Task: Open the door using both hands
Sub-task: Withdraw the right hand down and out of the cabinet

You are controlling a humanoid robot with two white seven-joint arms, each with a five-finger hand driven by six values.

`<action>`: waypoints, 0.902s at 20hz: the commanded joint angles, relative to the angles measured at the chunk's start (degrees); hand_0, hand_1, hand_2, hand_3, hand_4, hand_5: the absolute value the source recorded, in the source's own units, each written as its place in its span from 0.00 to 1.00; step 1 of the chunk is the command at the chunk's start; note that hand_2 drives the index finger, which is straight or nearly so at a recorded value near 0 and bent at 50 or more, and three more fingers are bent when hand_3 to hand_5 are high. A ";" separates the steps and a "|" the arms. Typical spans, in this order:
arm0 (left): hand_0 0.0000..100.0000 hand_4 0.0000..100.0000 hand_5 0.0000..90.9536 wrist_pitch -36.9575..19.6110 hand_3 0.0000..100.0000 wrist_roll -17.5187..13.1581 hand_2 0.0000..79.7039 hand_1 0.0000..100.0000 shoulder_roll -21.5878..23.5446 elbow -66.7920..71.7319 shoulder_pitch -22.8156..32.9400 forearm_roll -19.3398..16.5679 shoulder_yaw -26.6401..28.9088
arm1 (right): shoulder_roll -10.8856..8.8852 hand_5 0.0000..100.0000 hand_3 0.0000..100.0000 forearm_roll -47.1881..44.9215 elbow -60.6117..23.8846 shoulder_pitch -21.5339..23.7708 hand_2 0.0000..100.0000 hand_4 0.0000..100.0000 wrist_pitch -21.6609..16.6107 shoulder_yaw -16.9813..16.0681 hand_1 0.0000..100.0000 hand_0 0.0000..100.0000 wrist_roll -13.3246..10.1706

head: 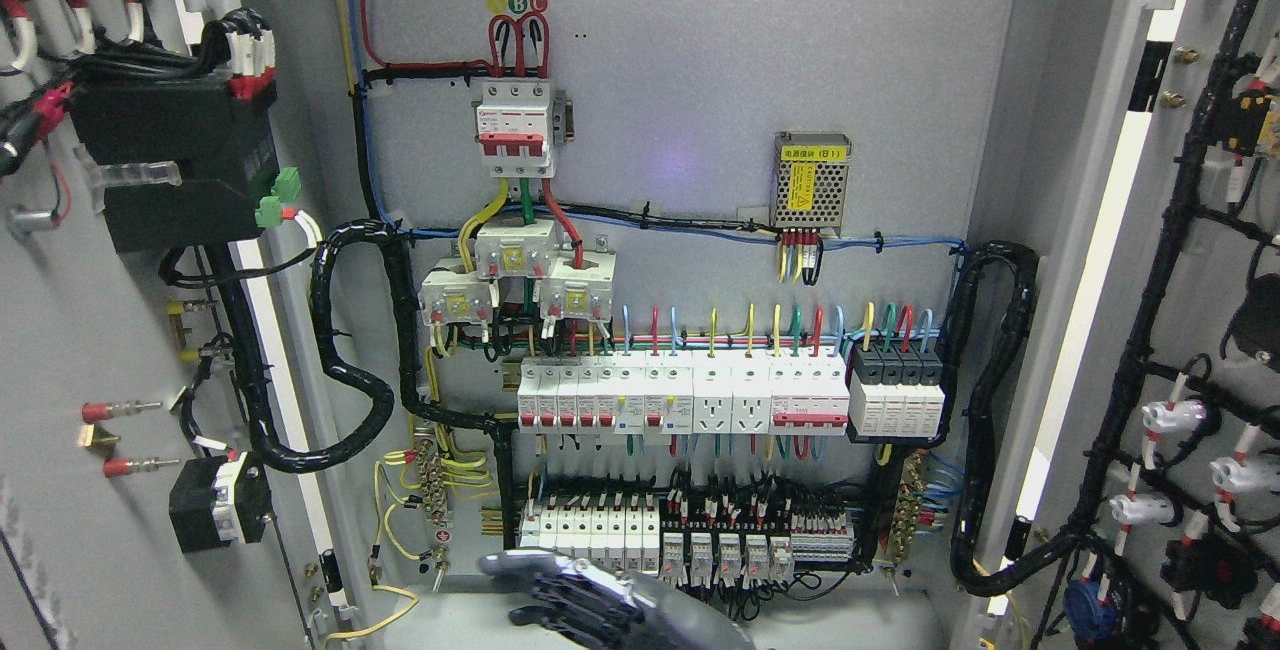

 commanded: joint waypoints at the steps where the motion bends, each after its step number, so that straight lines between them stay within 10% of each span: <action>1: 0.00 0.00 0.00 -1.36 0.00 -0.26 0.00 0.00 0.21 -6.14 0.71 -0.37 -4.35 | -12.02 0.00 0.00 -0.29 -10.68 15.15 0.00 0.00 -9.05 -14.58 0.00 0.00 -5.94; 5: 0.00 0.00 0.00 -1.27 0.00 -2.11 0.00 0.00 2.05 -41.56 11.49 -0.29 -14.10 | -13.69 0.00 0.00 -0.55 -17.35 23.32 0.00 0.00 -14.42 -18.89 0.00 0.00 -6.56; 12: 0.00 0.00 0.00 -1.97 0.00 -3.34 0.00 0.00 20.92 -105.52 28.92 -0.02 -26.16 | -12.20 0.00 0.00 -0.73 -19.48 26.33 0.00 0.00 -27.78 -21.27 0.00 0.00 -6.65; 18: 0.00 0.00 0.00 -31.54 0.00 -3.61 0.00 0.00 27.88 -113.40 25.86 -0.11 -26.25 | -12.03 0.00 0.00 -6.94 -20.53 32.65 0.00 0.00 -32.19 -26.80 0.00 0.00 -6.74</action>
